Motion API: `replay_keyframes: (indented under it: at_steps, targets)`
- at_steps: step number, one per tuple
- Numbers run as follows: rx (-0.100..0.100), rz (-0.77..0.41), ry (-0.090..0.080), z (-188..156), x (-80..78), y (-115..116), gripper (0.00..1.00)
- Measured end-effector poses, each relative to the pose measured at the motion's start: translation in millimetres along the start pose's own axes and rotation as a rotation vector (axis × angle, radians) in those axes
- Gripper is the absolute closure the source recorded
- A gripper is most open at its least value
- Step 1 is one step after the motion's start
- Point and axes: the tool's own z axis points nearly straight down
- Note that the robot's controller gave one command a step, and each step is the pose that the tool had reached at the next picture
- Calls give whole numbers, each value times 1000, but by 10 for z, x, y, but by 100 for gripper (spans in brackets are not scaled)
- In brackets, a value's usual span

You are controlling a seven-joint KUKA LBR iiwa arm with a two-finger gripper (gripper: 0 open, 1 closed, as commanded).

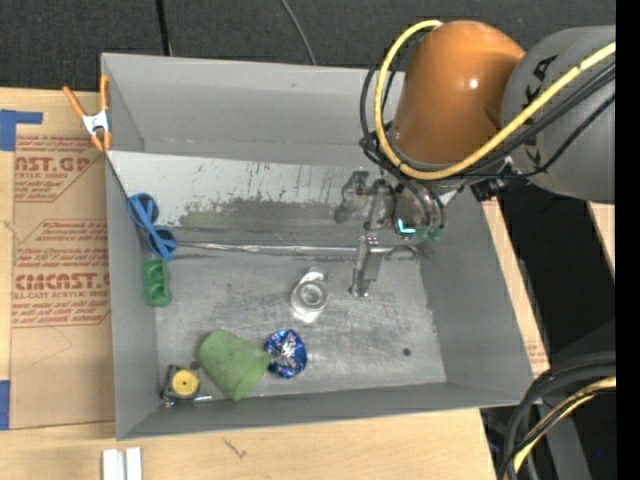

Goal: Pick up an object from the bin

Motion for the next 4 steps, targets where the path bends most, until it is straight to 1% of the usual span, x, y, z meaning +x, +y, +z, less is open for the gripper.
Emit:
replay_keyframes:
  at_steps: [1, 2, 3, 4]
  targets:
    - [-1, -184, -13, 1727, -114, 94, 0]
    - [0, -351, -4, 1420, -128, 35, 0]
    - [0, -505, -2, 1294, -172, 50, 0]
    - [2, -904, -15, 1689, -198, 26, 0]
